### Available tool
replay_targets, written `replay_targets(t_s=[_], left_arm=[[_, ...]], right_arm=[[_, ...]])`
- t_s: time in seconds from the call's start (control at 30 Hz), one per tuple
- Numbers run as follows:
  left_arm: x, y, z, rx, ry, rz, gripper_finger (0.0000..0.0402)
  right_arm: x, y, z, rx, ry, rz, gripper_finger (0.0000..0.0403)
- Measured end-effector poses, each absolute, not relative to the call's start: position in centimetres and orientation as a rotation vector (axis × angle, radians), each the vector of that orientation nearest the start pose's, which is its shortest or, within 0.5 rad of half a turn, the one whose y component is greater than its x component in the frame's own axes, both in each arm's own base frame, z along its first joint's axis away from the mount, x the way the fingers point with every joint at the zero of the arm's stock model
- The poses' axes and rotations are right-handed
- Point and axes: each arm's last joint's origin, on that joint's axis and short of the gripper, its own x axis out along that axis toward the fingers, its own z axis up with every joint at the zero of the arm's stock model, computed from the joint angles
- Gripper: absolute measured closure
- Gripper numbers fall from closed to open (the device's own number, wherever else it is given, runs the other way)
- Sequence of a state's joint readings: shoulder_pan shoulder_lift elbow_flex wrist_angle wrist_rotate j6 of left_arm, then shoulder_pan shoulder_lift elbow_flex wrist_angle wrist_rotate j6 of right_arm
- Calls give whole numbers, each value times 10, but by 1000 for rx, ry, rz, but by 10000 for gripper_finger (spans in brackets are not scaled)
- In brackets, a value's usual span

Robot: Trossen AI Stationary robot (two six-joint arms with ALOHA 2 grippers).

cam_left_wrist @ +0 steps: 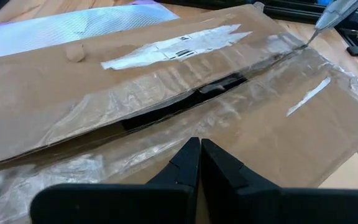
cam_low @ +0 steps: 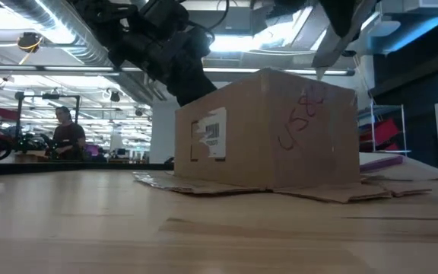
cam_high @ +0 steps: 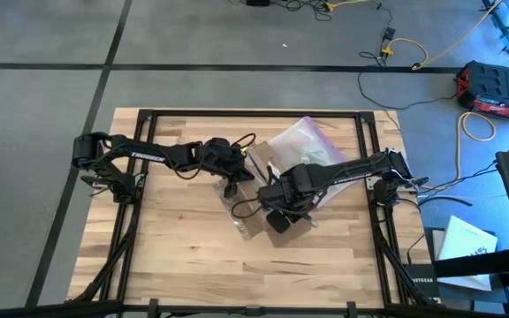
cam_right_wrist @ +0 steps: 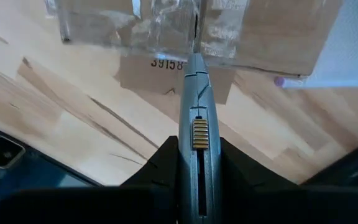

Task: Unpack boxes
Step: Break down the cardboard box using a cutter until it is fully flat

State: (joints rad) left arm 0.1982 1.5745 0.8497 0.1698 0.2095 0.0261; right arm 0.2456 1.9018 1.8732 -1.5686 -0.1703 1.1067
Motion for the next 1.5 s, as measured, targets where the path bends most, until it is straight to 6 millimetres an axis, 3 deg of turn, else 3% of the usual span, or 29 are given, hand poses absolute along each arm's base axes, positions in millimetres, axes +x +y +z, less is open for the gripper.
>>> replay_targets(t_s=[0.33,0.53,0.67,0.83,1.1,1.5], left_arm=[[320,59,199,-73,550,-15,402],[320,59,199,-56,552,-19,402],[320,59,199,-63,552,-17,402],[320,59,198,-66,553,-16,402],[318,59,196,-99,592,-9,402],[317,59,196,-106,593,-7,402]], right_arm=[[332,117,350,348,1382,-357,348],[320,147,340,-236,1406,-20,348],[318,151,334,-428,1374,-43,348],[318,150,327,-480,1393,-50,348],[315,151,310,-380,1469,-83,348],[299,139,310,-482,1493,-23,348]])
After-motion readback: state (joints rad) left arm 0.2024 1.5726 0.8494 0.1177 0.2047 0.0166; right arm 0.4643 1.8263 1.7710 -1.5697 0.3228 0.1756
